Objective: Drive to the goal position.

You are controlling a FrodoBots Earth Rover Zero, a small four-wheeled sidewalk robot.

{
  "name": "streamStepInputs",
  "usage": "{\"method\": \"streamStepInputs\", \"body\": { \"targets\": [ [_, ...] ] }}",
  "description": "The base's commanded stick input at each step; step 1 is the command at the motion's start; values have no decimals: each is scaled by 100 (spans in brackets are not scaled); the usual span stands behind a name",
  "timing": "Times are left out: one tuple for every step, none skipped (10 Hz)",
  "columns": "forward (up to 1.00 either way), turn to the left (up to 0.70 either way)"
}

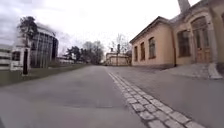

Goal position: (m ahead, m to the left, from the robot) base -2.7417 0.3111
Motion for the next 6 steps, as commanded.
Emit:
{"method": "streamStepInputs", "body": {
  "targets": [
    [100,0],
    [100,0],
    [100,0],
    [100,0],
    [100,0],
    [100,0]
  ]
}}
